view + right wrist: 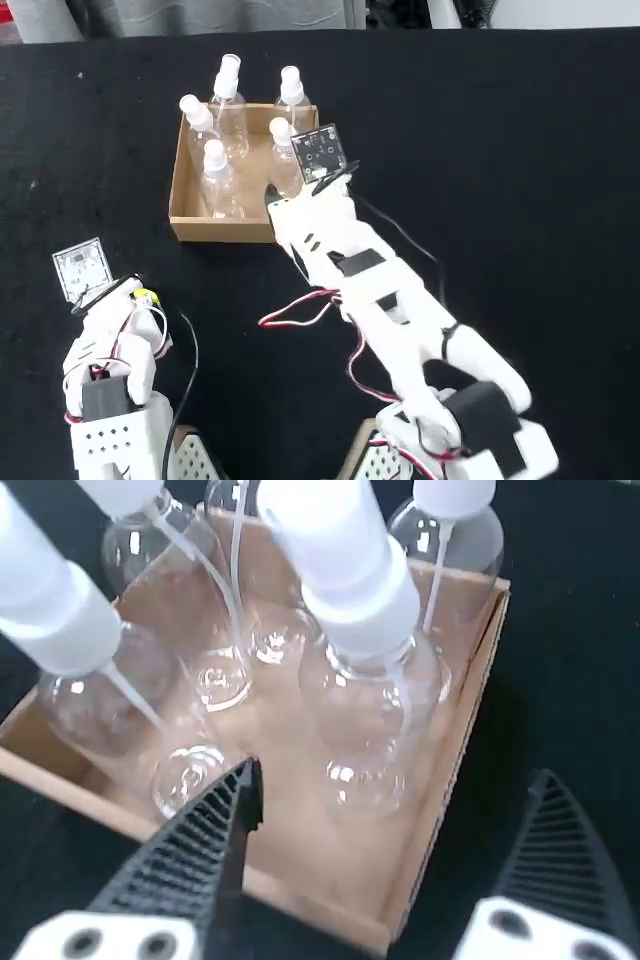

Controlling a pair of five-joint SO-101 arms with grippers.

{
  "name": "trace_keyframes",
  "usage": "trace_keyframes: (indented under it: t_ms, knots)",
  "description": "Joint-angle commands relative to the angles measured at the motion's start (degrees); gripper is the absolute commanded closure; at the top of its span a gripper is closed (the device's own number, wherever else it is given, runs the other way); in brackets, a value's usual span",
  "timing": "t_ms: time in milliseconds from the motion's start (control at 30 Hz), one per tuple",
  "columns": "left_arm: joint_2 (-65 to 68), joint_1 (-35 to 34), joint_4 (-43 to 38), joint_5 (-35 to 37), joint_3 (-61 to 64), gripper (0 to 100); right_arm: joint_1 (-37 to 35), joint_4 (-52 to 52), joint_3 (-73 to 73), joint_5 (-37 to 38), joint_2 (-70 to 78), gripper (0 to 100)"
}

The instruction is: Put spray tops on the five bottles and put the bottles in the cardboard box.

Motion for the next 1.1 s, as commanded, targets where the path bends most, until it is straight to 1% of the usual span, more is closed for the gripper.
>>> trace_keyframes:
  t_ms: [0,367,533,633,900,1067]
  knots:
    - [-0.1,-0.6,0.4,-0.3,1.3,97,-0.9,5.9,0.0,0.3,-6.4,64.5]
    - [-0.1,-0.6,0.4,-0.3,1.3,97,-0.8,20.9,0.0,0.2,-17.2,64.9]
    - [-0.1,-0.6,0.4,-0.3,1.3,97,-0.8,22.5,2.9,0.2,-24.0,73.7]
    - [-0.1,-0.6,0.4,-0.3,1.3,97,-0.8,23.4,5.1,0.4,-30.3,77.3]
    - [-0.1,-0.6,0.4,-0.3,1.3,97,-0.7,39.7,3.1,0.8,-47.3,83.6]
    - [-0.1,-0.6,0.4,-0.3,1.3,97,-0.7,47.8,2.5,3.8,-55.6,84.8]
